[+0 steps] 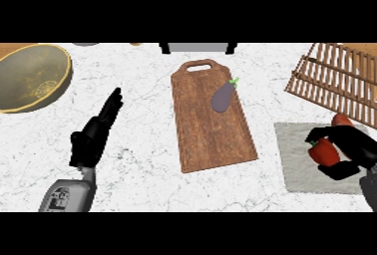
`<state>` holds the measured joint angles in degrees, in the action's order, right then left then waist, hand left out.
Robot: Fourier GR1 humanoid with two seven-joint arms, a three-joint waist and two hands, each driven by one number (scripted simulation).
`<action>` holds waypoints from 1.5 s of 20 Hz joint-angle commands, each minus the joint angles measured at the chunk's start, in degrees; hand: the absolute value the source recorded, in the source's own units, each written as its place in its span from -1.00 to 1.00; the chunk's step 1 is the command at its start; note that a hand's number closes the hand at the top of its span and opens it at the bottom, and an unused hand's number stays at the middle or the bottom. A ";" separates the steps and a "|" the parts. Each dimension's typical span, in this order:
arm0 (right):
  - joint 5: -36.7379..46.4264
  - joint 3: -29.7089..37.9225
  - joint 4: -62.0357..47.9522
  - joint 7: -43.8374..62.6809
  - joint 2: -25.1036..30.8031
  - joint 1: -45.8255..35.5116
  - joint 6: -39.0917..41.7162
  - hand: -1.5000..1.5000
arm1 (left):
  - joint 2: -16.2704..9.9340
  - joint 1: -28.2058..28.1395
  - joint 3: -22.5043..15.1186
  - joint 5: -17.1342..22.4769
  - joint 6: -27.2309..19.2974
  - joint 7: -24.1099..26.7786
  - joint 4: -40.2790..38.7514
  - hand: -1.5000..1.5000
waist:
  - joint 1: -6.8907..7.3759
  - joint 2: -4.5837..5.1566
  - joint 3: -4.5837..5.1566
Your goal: Pick the bell pepper from the placemat and place it in the tiered shelf
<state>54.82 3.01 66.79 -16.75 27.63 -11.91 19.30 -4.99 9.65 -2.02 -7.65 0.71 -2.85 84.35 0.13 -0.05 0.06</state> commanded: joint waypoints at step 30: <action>12.72 -18.19 37.84 85.87 -27.61 -17.69 -29.90 1.00 | 1.05 -0.13 0.22 -0.97 -0.30 0.27 -0.53 0.00 | -0.39 -0.34 0.00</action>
<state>62.08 -12.37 97.36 58.19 0.24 -26.50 -12.74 -4.12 9.75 -1.64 -8.49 0.55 -1.96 83.15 0.04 -0.38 0.06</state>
